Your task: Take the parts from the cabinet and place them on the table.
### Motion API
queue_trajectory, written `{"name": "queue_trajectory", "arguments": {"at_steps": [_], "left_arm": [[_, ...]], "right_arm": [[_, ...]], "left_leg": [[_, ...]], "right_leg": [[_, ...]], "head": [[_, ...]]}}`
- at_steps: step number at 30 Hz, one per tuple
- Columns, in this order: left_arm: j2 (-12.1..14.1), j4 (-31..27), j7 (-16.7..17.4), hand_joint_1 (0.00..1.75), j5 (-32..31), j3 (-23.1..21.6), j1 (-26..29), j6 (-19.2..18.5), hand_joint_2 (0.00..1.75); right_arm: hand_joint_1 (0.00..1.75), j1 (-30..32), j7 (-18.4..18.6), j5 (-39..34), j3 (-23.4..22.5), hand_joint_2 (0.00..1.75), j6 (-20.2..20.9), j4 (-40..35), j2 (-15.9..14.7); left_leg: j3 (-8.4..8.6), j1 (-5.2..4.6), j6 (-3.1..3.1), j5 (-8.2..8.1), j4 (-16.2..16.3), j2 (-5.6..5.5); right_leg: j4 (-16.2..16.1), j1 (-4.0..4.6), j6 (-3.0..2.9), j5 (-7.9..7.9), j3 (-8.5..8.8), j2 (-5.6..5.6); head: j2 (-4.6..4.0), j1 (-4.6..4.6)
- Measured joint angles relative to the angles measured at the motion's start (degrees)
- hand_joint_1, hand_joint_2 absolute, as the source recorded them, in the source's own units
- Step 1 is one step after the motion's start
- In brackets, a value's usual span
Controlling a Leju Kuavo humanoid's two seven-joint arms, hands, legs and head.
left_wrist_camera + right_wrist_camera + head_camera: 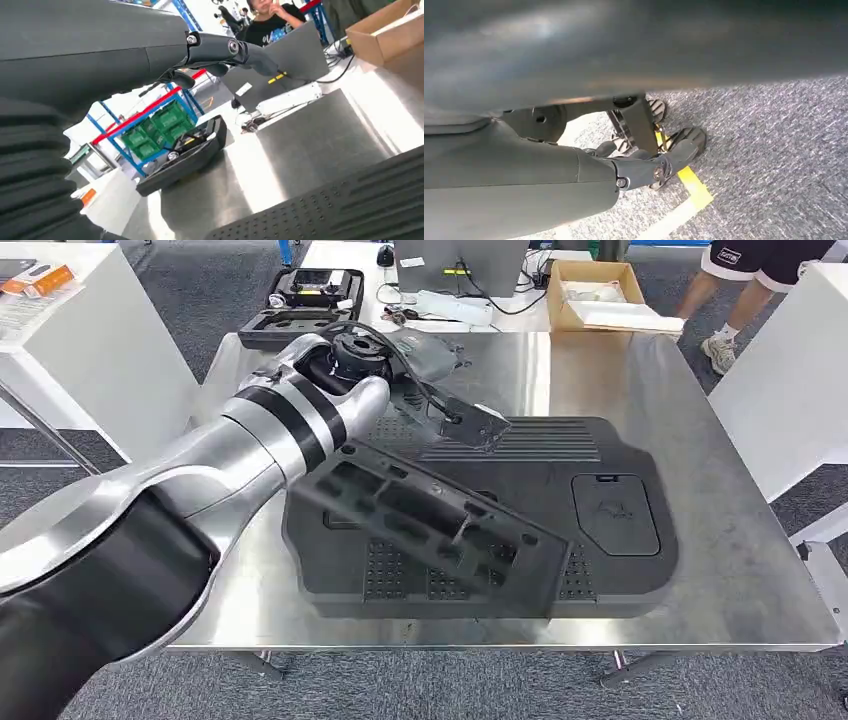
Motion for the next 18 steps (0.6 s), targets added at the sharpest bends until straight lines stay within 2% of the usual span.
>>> {"name": "queue_trajectory", "arguments": {"at_steps": [6,18], "left_arm": [[0.0,-1.3,-0.5,0.0,0.1,-0.5,-0.4,1.4,1.75],[0.0,-2.1,-0.9,0.0,1.0,-1.8,-0.5,2.0,1.75]], "right_arm": [[0.0,0.4,-0.4,-0.4,-0.6,0.0,0.2,0.0,-0.2],[0.0,0.8,-0.7,-0.4,-1.1,0.0,0.3,0.0,-0.3]], "left_leg": [[0.0,0.0,0.0,0.0,0.0,0.0],[0.0,0.0,0.01,-0.01,0.0,0.0]], "right_leg": [[0.0,0.0,0.0,0.0,0.0,0.0],[0.0,0.0,0.0,0.0,0.0,0.0]], "head": [[0.0,0.0],[0.0,0.0]]}}
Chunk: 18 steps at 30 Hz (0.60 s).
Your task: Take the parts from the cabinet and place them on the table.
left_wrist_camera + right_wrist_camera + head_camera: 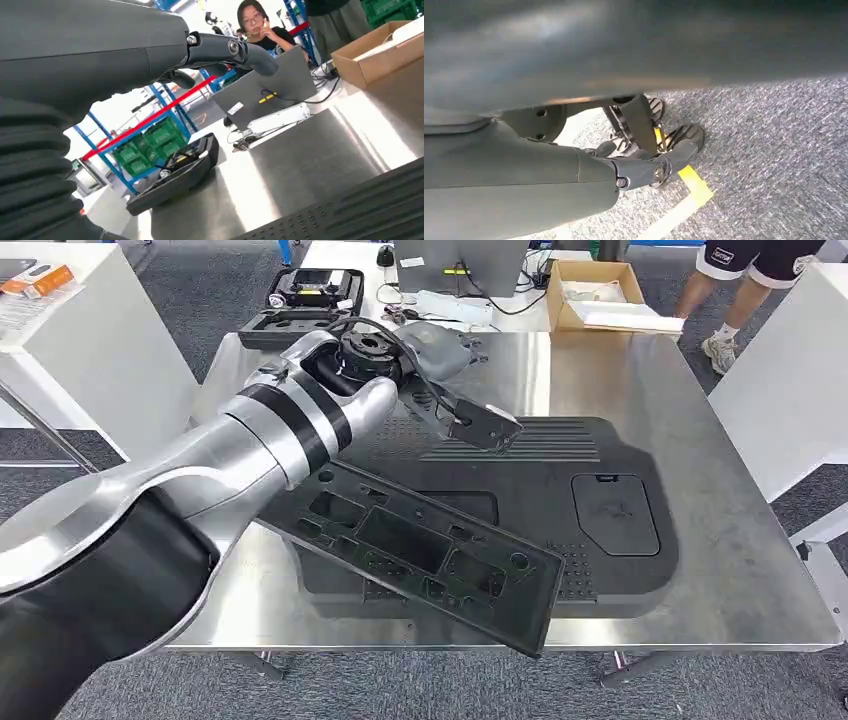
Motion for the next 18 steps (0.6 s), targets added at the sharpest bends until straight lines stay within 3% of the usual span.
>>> {"name": "queue_trajectory", "arguments": {"at_steps": [7,11,12,14,18], "left_arm": [[0.0,0.0,-0.8,0.0,0.4,-0.6,0.0,1.1,1.75],[0.4,0.0,-4.2,0.0,0.4,-0.6,0.0,8.6,1.75],[0.6,0.0,-4.7,0.0,0.4,-0.6,0.0,9.5,0.0],[1.2,-0.1,-6.4,0.0,1.0,-0.3,0.2,13.0,0.0],[4.9,-2.4,-11.6,0.0,3.5,2.8,1.8,25.4,0.0]], "right_arm": [[0.0,0.1,0.0,0.1,0.0,0.0,0.0,0.0,0.0],[0.0,0.1,0.0,0.4,0.0,0.0,0.0,0.0,0.0],[0.0,0.1,0.0,0.5,0.0,0.0,0.0,0.0,0.0],[0.0,0.1,0.1,0.8,0.0,0.0,-0.1,0.0,0.0],[0.0,0.0,0.4,1.8,0.0,0.0,-0.5,0.0,0.0]], "left_leg": [[0.0,0.0,0.0,0.0,0.0,0.0],[-0.02,0.0,0.0,0.0,0.0,0.0],[-0.02,0.0,0.0,0.0,0.0,0.01],[-0.03,0.0,0.0,0.0,0.0,0.01],[-0.01,0.01,0.0,0.0,0.0,0.07]], "right_leg": [[0.0,0.0,0.0,0.0,0.0,0.0],[0.0,0.0,0.0,0.0,0.0,0.0],[0.0,0.0,0.0,0.0,0.0,0.0],[0.0,-0.01,0.0,0.0,0.0,0.0],[0.0,0.0,0.0,0.0,0.01,0.02]], "head": [[0.0,0.0],[0.0,0.0],[0.0,0.0],[0.0,0.0],[0.0,0.02]]}}
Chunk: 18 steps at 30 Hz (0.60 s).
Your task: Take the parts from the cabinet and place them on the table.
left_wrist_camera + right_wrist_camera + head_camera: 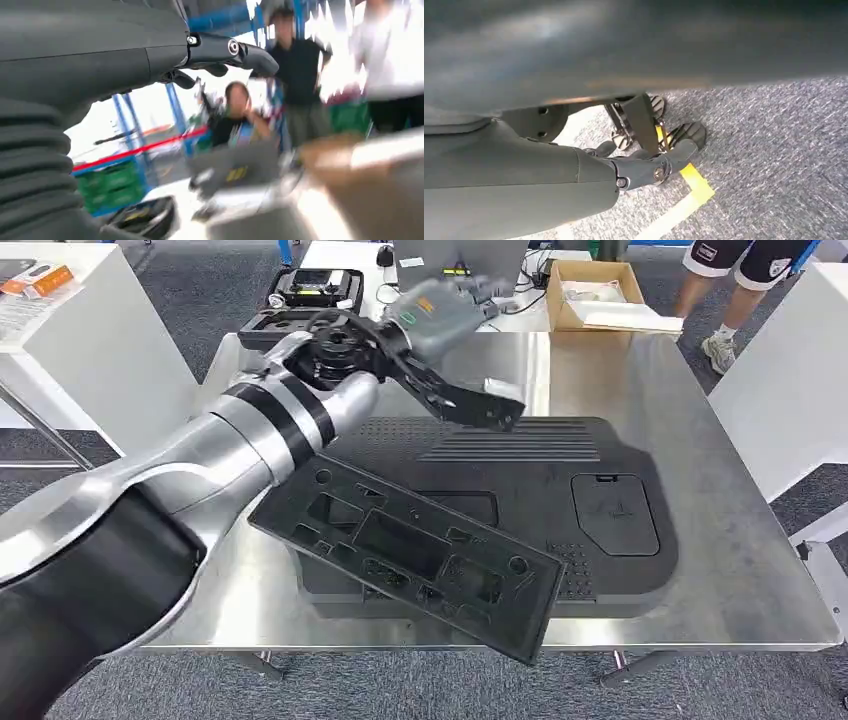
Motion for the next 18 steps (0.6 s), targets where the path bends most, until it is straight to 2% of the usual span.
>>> {"name": "queue_trajectory", "arguments": {"at_steps": [3,5,12,18], "left_arm": [[4.1,-3.5,-4.8,0.0,3.5,4.5,3.6,5.6,0.0],[6.0,-5.2,-6.1,0.0,4.0,7.1,5.8,6.9,0.0],[11.1,-10.5,-9.7,0.0,8.3,14.6,13.1,7.7,0.0],[14.3,-14.0,-12.0,0.0,14.6,21.4,20.0,4.3,0.0]], "right_arm": [[0.0,0.0,0.4,0.9,0.0,0.0,-0.3,0.0,0.0],[0.0,0.0,0.5,1.0,0.0,0.0,-0.3,0.0,0.0],[0.0,0.0,0.6,1.9,0.0,0.0,-0.3,0.0,-0.2],[0.0,0.1,0.5,2.4,0.0,0.0,-0.1,0.0,-0.2]], "left_leg": [[0.09,0.01,-0.01,0.0,0.0,0.17],[0.09,0.02,-0.02,0.01,0.0,0.16],[0.08,0.02,-0.03,0.03,0.0,0.08],[0.07,0.0,-0.02,0.0,0.0,0.07]], "right_leg": [[0.0,0.01,0.0,0.0,0.0,0.1],[0.0,0.03,-0.01,0.0,0.0,0.11],[0.0,0.01,-0.02,-0.01,0.03,0.06],[0.0,-0.01,-0.02,-0.02,0.03,0.06]], "head": [[0.0,-0.02],[0.0,-0.04],[0.0,0.0],[0.0,0.0]]}}
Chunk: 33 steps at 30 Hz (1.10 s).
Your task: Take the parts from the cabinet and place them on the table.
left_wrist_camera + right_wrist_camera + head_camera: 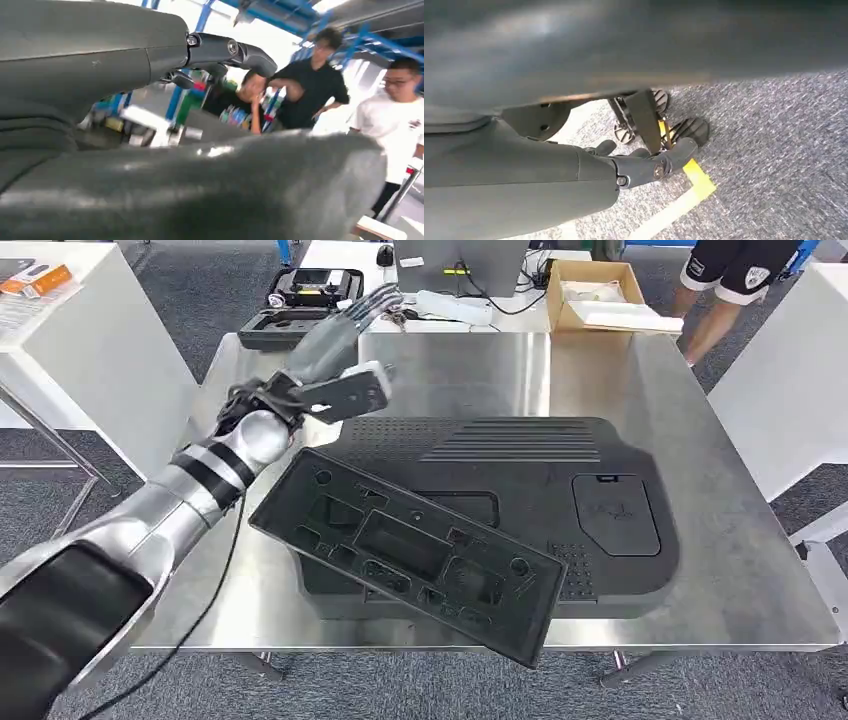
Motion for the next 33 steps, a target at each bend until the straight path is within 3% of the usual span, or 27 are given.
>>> {"name": "queue_trajectory", "arguments": {"at_steps": [9,11,12,13,14,16,17,18,19,20,22,23,24,26,28,29,30,31,32,33], "left_arm": [[2.6,-1.3,-1.8,0.0,2.9,7.0,6.1,-4.1,0.0],[3.0,-1.4,-2.1,0.0,3.1,7.9,6.5,-4.8,0.0],[3.0,-1.4,-2.2,0.0,3.1,8.3,6.6,-4.9,0.0],[3.0,-1.4,-2.3,0.0,3.0,8.6,6.7,-4.9,0.0],[3.0,-1.4,-2.3,0.0,3.0,8.9,6.6,-5.0,0.0],[3.0,-1.4,-2.4,0.0,3.0,9.3,7.1,-5.0,0.0],[3.0,-1.3,-2.3,0.0,3.0,9.4,7.5,-5.0,0.0],[3.0,-1.2,-2.3,0.0,3.0,9.6,7.9,-5.0,0.0],[3.0,-1.1,-2.2,0.0,3.0,9.7,8.1,-5.0,0.0],[3.0,-1.1,-2.2,0.0,3.0,10.0,8.2,-5.0,0.0],[3.0,-1.1,-2.3,0.0,2.8,10.5,8.1,-4.9,0.0],[3.0,-1.1,-2.3,0.0,2.7,10.8,8.1,-4.8,0.0],[3.0,-1.1,-2.4,0.0,2.6,10.9,8.1,-4.8,0.0],[3.0,-0.9,-2.5,0.0,2.5,11.0,8.1,-4.8,0.0],[3.3,-0.8,-2.5,0.0,2.5,11.2,8.1,-4.8,0.0],[3.3,-0.8,-2.4,0.0,2.5,11.5,8.1,-4.7,0.0],[3.3,-0.7,-2.4,0.0,2.5,11.5,8.1,-4.7,0.0],[3.4,-0.6,-2.4,0.0,2.5,11.5,8.2,-4.6,0.0],[3.4,-0.4,-2.4,0.0,2.5,11.5,8.4,-4.6,0.0],[3.4,-0.2,-2.4,0.0,2.5,11.5,8.5,-4.6,0.0]], "right_arm": [[0.0,0.2,0.0,0.6,0.0,0.0,0.4,0.0,0.0],[0.0,0.2,0.0,0.8,0.0,0.0,0.4,0.0,-0.1],[0.0,0.2,0.0,0.9,0.0,0.0,0.4,0.0,-0.2],[0.0,0.2,0.0,0.9,0.0,0.0,0.4,0.0,-0.3],[0.0,0.2,0.0,0.9,0.0,0.0,0.5,0.0,-0.2],[0.0,0.2,0.0,1.0,0.0,0.0,0.5,0.0,-0.4],[0.0,0.2,0.0,1.0,0.0,0.0,0.5,0.0,-0.4],[0.0,0.3,0.0,1.1,0.0,0.0,0.5,0.0,-0.4],[0.0,0.3,0.0,1.1,0.0,0.0,0.5,0.0,-0.4],[0.0,0.2,0.0,1.1,0.0,0.0,0.5,0.0,-0.5],[0.0,0.2,0.0,1.2,0.0,0.0,0.5,0.0,-0.6],[0.0,0.0,0.0,1.3,0.0,0.0,0.5,0.0,-0.6],[0.0,0.0,0.0,1.3,0.0,0.0,0.5,0.0,-0.7],[0.0,0.0,0.1,1.3,0.0,0.0,0.5,0.0,-0.7],[0.0,0.0,0.2,1.3,0.0,0.0,0.5,0.0,-0.7],[0.0,-0.1,0.2,1.4,0.0,0.0,0.5,0.0,-0.6],[0.0,-0.1,0.2,1.5,0.0,0.0,0.5,0.0,-0.7],[0.0,-0.1,0.2,1.5,0.0,0.0,0.5,0.0,-0.7],[0.0,-0.1,0.2,1.5,0.0,0.0,0.5,0.0,-0.7],[0.0,-0.1,0.2,1.5,0.0,0.0,0.4,0.0,-0.8]], "left_leg": [[-0.25,-0.19,0.53,-0.36,0.6,-0.01],[-0.25,-0.31,0.85,-0.03,0.7,0.0],[-0.12,0.19,1.18,0.47,0.0,0.13],[0.21,0.5,1.3,0.81,-0.2,0.23],[0.08,0.82,1.52,0.96,-0.3,0.31],[-0.18,0.96,1.64,1.05,-0.3,0.36],[-0.32,0.97,1.58,1.11,-0.3,0.4],[-0.44,1.03,1.42,1.21,-0.3,0.42],[-0.58,1.11,1.27,1.31,-0.2,0.41],[-0.7,1.22,1.08,1.42,-0.2,0.41],[-0.79,1.41,0.59,1.56,-0.1,0.35],[-1.2,1.0,0.12,1.54,0.0,0.31],[-1.17,1.02,-0.32,1.81,0.0,0.26],[-1.42,1.01,-0.98,2.2,0.1,0.14],[-1.95,1.32,-1.44,1.47,0.8,0.1],[-2.74,1.33,-1.64,-0.85,2.8,0.17],[-4.21,1.43,-1.8,-3.84,6.9,0.14],[-6.12,1.46,-2.01,-6.73,12.1,0.1],[-7.52,1.48,-2.15,-8.5,16.1,0.09],[-8.21,1.53,-2.23,-9.14,18.6,0.1]], "right_leg": [[-0.1,-0.14,0.1,0.04,0.04,-0.01],[-0.1,-0.22,0.51,0.35,0.14,0.0],[-0.1,0.2,0.63,0.36,0.12,0.08],[0.8,-0.07,0.56,-0.76,-0.73,-0.03],[3.8,-0.02,0.29,-2.81,-1.85,-0.05],[13.1,-0.23,0.19,-6.89,-5.5,-0.09],[17.5,-0.33,0.38,-8.46,-7.25,-0.11],[19.1,-0.47,0.86,-8.74,-7.63,-0.12],[17.7,-0.62,1.4,-8.07,-6.61,-0.15],[13.7,-0.78,2.12,-6.56,-4.12,-0.2],[2.6,-1.15,3.18,-3.65,2.63,-0.71],[0.0,-0.86,2.72,-4.0,4.85,-0.73],[0.8,-0.49,1.78,-3.32,4.07,-0.14],[0.8,-0.41,1.11,-3.6,3.64,-0.08],[0.4,-1.37,0.11,-3.05,3.4,-0.15],[0.4,-1.09,-0.37,-2.83,3.2,-0.16],[0.5,-1.02,-1.15,-2.6,2.91,-0.19],[0.5,-0.89,-1.52,-2.36,2.58,-0.21],[0.5,-0.73,-1.73,-2.17,2.25,-0.23],[0.7,-0.61,-1.85,-2.01,1.86,-0.24]], "head": [[0.0,0.0],[0.0,-0.02],[0.0,-0.07],[0.0,-0.09],[0.0,0.22],[0.0,0.28],[0.0,0.39],[0.0,0.31],[0.0,0.35],[0.0,0.33],[0.0,0.37],[0.0,0.48],[0.0,0.24],[0.0,0.07],[0.0,-0.07],[0.0,-0.29],[0.0,-0.33],[0.0,-0.33],[0.0,-0.31],[0.0,-0.29]]}}
